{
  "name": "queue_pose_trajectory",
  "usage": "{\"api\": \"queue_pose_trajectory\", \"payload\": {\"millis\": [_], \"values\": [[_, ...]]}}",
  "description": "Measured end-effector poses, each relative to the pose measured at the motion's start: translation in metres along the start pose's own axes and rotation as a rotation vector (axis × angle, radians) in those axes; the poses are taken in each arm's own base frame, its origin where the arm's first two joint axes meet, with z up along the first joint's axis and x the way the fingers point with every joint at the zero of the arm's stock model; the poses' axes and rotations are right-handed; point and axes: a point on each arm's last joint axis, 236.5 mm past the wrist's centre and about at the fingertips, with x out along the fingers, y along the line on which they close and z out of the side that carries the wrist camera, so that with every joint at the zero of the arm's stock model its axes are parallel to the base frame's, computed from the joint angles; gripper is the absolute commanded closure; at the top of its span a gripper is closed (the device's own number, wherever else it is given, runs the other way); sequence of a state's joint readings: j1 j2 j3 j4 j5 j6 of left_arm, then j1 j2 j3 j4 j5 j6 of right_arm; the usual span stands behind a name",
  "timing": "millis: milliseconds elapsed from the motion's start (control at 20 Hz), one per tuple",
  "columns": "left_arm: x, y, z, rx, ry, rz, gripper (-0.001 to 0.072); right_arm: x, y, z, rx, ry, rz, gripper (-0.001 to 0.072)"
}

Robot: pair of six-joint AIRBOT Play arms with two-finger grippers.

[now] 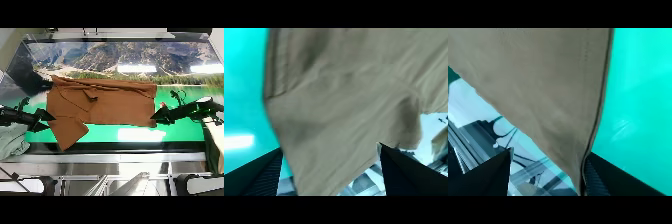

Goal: Fold the shirts.

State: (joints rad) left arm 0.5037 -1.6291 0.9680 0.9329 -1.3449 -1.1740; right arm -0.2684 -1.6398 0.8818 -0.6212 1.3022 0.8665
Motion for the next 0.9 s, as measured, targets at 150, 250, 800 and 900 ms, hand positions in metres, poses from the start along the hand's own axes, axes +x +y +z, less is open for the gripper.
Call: {"api": "queue_pose_trajectory", "payload": {"millis": [150, 250, 800, 900], "values": [[0.015, -0.012, 0.014, 0.043, 0.008, -0.031, 0.0690, 0.004, 0.005, 0.001, 0.000, -0.014, 0.023, 0.0208], [0.022, -0.025, 0.017, 0.089, 0.032, -0.059, 0.0690, 0.005, 0.006, 0.003, -0.003, -0.024, 0.029, 0.0222], [-0.048, -0.130, 0.028, 0.191, -0.094, -0.452, 0.0690, -0.007, 0.053, 0.039, -0.138, -0.123, 0.084, 0.0692], [-0.081, -0.148, 0.044, 0.237, -0.195, -0.499, 0.0689, -0.034, 0.057, 0.070, -0.143, -0.219, 0.058, 0.0692]]}}
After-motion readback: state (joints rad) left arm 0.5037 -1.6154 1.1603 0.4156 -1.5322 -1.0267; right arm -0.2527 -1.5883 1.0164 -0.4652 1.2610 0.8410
